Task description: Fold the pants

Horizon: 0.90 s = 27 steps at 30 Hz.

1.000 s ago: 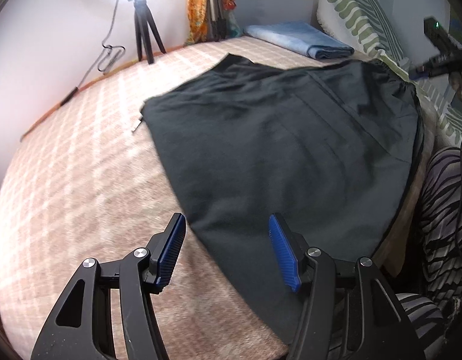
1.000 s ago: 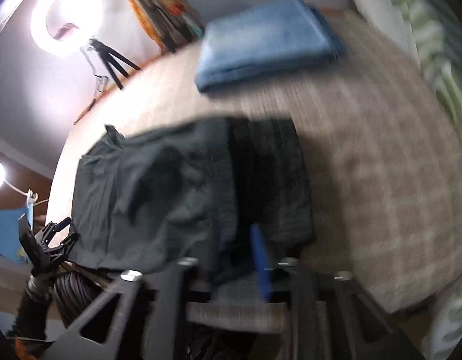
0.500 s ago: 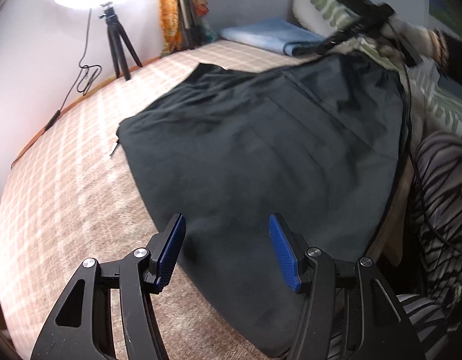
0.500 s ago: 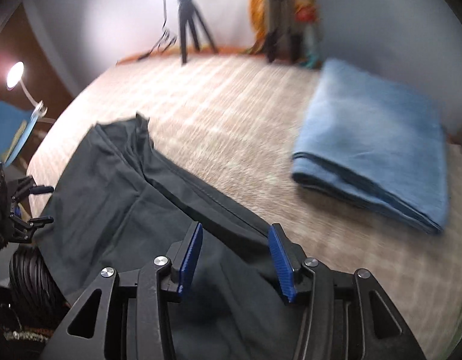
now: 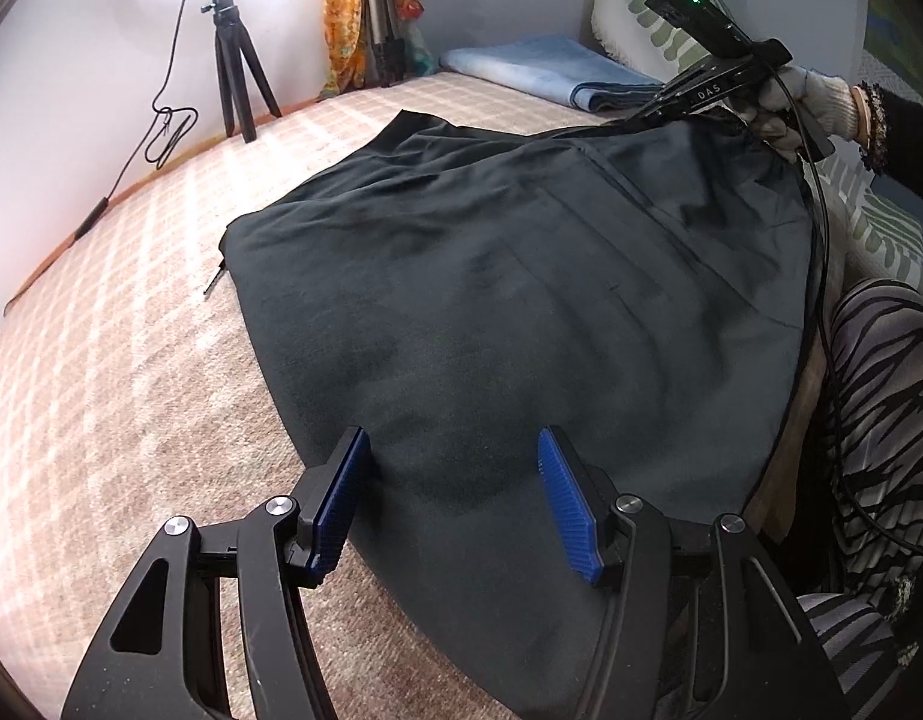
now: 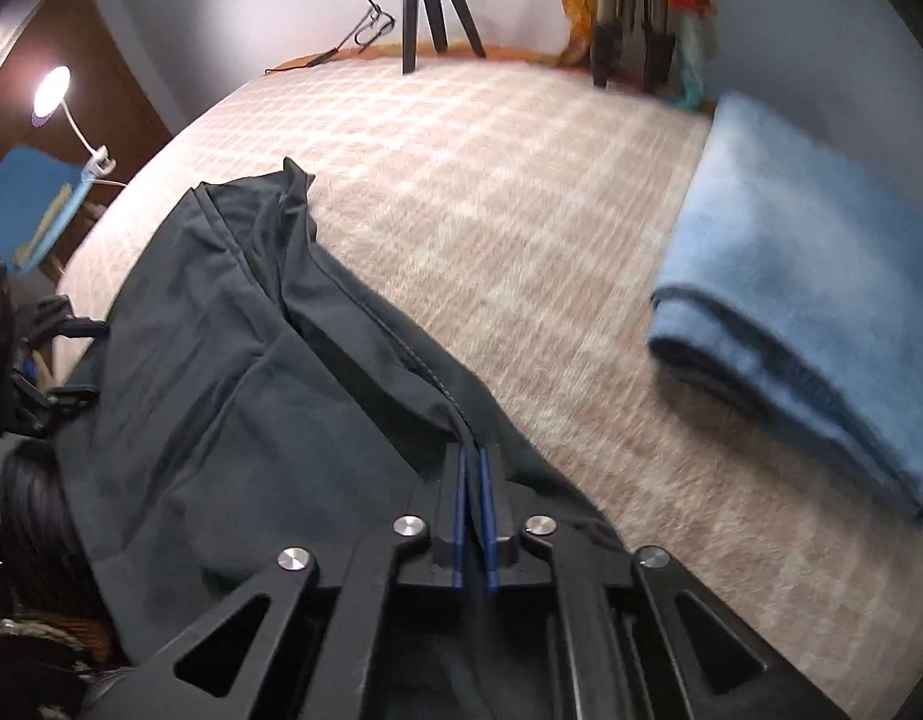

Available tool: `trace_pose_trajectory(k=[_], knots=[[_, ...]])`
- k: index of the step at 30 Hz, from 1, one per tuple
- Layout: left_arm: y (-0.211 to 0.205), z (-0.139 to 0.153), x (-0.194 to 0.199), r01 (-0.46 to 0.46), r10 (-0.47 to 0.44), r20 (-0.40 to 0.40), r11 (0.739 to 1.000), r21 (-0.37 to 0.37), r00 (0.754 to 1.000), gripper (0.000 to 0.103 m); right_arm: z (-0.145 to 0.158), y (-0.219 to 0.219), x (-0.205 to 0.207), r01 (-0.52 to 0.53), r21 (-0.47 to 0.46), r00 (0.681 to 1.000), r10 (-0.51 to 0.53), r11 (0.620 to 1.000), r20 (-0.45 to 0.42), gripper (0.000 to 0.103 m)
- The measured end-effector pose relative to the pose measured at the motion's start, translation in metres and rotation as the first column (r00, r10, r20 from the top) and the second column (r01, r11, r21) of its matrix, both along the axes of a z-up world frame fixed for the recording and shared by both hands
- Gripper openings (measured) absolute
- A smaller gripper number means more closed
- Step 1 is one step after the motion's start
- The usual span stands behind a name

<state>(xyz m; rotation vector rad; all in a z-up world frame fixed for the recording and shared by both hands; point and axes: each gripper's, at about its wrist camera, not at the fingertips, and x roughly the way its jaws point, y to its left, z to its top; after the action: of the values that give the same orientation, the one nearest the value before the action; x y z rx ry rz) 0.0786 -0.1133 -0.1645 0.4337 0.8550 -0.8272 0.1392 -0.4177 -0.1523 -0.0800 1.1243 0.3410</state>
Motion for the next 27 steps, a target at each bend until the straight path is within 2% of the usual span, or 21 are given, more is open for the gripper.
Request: trace_pose_trajectory(k=[4, 9, 11, 13, 15, 16, 18, 20, 24, 26, 27], knots=[[0.001, 0.000, 0.000, 0.000, 0.000, -0.003, 1.000, 0.000, 1.000, 0.058, -0.007, -0.006, 0.009, 0.077, -0.094, 0.997, -0.075, 0.993, 0.018, 0.000], [0.004, 0.003, 0.003, -0.009, 0.009, -0.004, 1.000, 0.013, 1.000, 0.058, -0.005, -0.008, 0.014, 0.109, -0.083, 0.994, -0.111, 0.991, -0.013, 0.003], [0.007, 0.005, 0.007, -0.040, 0.040, 0.000, 0.999, 0.018, 0.999, 0.058, 0.004, -0.012, 0.013, 0.142, -0.074, 0.990, -0.142, 0.987, 0.003, 0.017], [0.012, 0.008, 0.010, -0.064, 0.064, -0.006, 0.998, 0.011, 0.998, 0.058, 0.020, -0.009, 0.007, 0.157, -0.007, 0.987, -0.156, 0.988, 0.042, 0.024], [0.016, 0.010, 0.011, -0.080, 0.080, -0.006, 0.997, 0.001, 0.997, 0.058, 0.037, 0.008, 0.000, 0.089, 0.069, 0.993, -0.094, 0.994, 0.075, 0.027], [0.018, 0.011, 0.011, -0.084, 0.084, -0.005, 0.996, -0.001, 0.996, 0.058, 0.040, 0.018, -0.001, 0.056, 0.065, 0.995, -0.061, 0.996, 0.084, 0.029], [0.020, 0.013, 0.010, -0.089, 0.089, 0.003, 0.996, 0.003, 0.996, 0.058, 0.043, 0.049, 0.001, -0.046, 0.013, 0.995, 0.045, 0.999, 0.094, 0.036], [0.023, 0.015, 0.010, -0.095, 0.095, 0.012, 0.995, 0.007, 0.995, 0.058, 0.036, 0.072, 0.010, -0.095, -0.044, 0.992, 0.098, 0.995, 0.082, 0.041], [0.035, 0.020, 0.009, -0.119, 0.119, 0.018, 0.993, 0.006, 0.993, 0.058, 0.013, 0.095, 0.039, -0.109, -0.073, 0.993, 0.112, 0.991, 0.041, 0.038], [0.044, 0.024, 0.010, -0.141, 0.141, 0.022, 0.990, 0.008, 0.990, 0.058, -0.002, 0.102, 0.052, -0.104, -0.102, 0.994, 0.107, 0.989, 0.021, 0.028], [0.049, 0.027, 0.010, -0.151, 0.151, 0.023, 0.988, 0.005, 0.988, 0.058, -0.011, 0.102, 0.059, -0.078, -0.133, 0.997, 0.080, 0.988, 0.010, 0.028]])
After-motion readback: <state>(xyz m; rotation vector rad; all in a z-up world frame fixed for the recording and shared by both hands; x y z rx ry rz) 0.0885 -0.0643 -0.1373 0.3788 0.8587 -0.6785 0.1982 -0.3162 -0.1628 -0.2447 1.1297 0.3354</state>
